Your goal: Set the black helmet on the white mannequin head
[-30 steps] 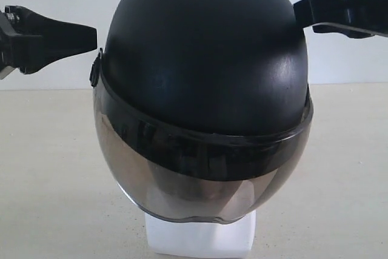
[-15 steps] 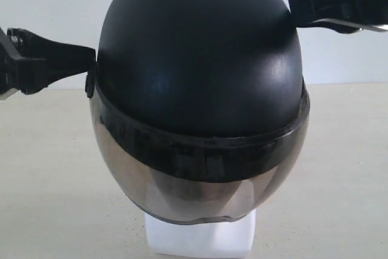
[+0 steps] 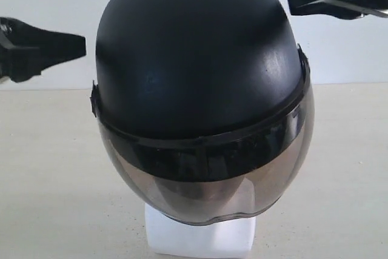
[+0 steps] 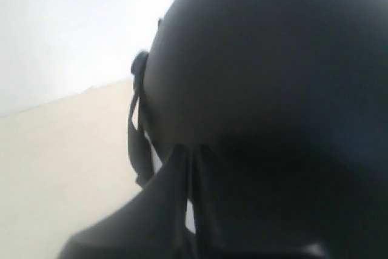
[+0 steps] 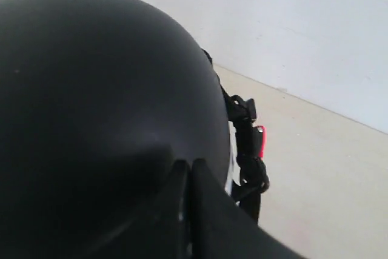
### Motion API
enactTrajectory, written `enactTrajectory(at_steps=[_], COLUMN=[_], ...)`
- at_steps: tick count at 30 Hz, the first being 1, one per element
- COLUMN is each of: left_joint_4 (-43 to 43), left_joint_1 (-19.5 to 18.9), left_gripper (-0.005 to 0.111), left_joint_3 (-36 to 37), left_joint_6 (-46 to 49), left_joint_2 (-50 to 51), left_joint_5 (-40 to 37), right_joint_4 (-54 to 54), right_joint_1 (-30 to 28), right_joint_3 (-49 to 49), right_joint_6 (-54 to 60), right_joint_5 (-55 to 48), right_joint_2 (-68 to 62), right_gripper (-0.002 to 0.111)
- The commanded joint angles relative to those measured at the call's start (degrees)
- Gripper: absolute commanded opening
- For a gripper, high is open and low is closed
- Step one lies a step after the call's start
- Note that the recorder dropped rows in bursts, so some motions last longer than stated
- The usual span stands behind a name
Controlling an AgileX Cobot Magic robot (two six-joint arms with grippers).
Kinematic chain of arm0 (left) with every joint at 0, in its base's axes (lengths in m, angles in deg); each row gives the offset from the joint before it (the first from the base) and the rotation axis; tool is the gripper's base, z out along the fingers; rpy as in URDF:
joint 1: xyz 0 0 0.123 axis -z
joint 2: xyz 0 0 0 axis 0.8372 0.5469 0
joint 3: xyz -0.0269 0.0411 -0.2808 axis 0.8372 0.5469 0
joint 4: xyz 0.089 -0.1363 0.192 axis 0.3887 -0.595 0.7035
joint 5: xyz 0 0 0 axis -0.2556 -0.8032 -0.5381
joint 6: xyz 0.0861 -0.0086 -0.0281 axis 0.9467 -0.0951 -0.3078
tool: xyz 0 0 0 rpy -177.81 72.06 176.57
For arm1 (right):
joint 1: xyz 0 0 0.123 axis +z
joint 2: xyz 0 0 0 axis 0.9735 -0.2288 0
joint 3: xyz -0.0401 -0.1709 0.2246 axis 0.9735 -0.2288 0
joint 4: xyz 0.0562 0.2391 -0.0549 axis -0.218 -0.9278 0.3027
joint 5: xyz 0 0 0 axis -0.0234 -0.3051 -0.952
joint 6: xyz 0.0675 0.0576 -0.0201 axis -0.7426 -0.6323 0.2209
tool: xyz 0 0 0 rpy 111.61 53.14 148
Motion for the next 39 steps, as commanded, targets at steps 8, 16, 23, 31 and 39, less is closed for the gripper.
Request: enactTrajectory(at_steps=[8, 16, 23, 31, 39], left_joint_4=[-0.06, -0.06, -0.06, -0.06, -0.06], left_joint_1=[0.19, 0.19, 0.19, 0.19, 0.19], left_gripper=[0.004, 0.004, 0.004, 0.004, 0.004], left_joint_3=[14.86, 31.1, 31.1, 31.1, 31.1], left_joint_6=[-0.09, -5.47, -5.47, -5.47, -5.47], left_joint_2=[-25.5, -36.88, -37.02, -37.02, -37.02], left_joint_5=[-23.26, -35.28, -33.11, -25.82, -25.82], right_joint_4=[27.47, 28.27, 24.61, 24.61, 24.61], right_joint_1=[0.1, 0.1, 0.1, 0.1, 0.1], right_joint_3=[-16.71, -51.66, -55.82, -55.82, -55.82], right_joint_6=[-21.49, -19.21, -19.59, -19.57, -19.57], right_joint_5=[8.32, 42.73, 41.74, 41.85, 41.85], right_joint_2=[27.64, 51.41, 55.83, 55.94, 55.94], right_gripper=[0.0, 0.0, 0.0, 0.0, 0.0])
